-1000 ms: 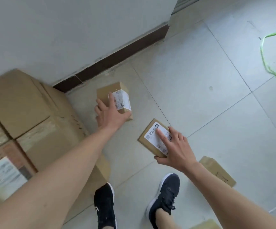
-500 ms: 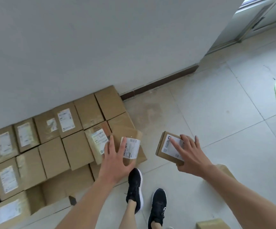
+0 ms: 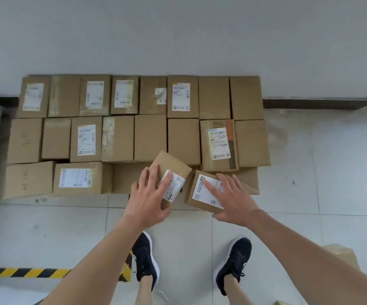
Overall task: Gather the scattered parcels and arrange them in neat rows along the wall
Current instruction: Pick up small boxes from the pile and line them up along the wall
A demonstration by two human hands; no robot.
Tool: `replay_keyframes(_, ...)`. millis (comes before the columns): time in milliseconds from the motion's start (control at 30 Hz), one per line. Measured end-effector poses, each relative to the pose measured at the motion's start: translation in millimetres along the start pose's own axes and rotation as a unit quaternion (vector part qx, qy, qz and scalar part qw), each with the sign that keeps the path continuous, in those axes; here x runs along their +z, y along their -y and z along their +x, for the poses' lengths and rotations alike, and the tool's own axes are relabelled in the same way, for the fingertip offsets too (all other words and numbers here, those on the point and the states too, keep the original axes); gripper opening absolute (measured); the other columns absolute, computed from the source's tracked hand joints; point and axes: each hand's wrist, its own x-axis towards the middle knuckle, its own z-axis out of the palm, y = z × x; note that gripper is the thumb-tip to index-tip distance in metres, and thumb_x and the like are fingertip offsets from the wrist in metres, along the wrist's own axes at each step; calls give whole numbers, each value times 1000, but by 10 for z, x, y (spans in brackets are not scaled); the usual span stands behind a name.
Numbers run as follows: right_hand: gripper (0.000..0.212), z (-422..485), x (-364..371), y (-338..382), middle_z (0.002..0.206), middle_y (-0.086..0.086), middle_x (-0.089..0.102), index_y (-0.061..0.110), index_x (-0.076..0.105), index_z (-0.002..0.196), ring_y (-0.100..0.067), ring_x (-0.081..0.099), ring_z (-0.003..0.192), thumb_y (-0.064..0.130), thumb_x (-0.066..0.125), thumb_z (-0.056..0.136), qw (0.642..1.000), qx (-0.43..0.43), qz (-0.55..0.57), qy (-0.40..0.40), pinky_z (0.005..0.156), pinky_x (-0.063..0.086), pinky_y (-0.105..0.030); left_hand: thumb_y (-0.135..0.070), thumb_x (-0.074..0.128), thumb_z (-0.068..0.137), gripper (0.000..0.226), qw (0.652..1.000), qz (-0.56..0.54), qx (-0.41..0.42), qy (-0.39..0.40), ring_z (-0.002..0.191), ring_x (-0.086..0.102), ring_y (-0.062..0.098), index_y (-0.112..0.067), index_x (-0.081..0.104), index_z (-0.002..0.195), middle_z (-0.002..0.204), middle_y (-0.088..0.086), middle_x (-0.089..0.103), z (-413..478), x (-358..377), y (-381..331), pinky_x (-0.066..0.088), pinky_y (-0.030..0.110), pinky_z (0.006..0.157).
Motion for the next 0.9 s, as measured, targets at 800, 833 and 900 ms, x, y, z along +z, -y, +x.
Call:
replay_keyframes(800,111,2132,1047,1020,163,-19,7,12,-11,155,-44,1,147,68,54,85,981,-20,-191,-22,119,1,-59,-41,62,88,103,924,273,260,70,146,-16,44,-18,-13,155,157,28,-22,566,1447,2605,-8,68,113)
replay_keyframes(833,109,2179,1074,1044,164,-17,0,12,-17,153,-43,-5,147,69,49,87,979,-28,-201,-24,118,-3,-60,-44,64,87,107,926,275,247,74,146,-19,44,-17,-14,155,157,28,-23,546,1452,2565,-9,68,113)
replay_keyframes(900,107,2239,1101,1097,164,-14,-5,13,-14,155,-42,-8,148,69,48,88,978,-42,-200,-32,117,-5,-61,-54,68,82,113,936,259,228,74,147,-15,43,-17,-9,156,158,29,-17,543,1428,2402,-3,67,114)
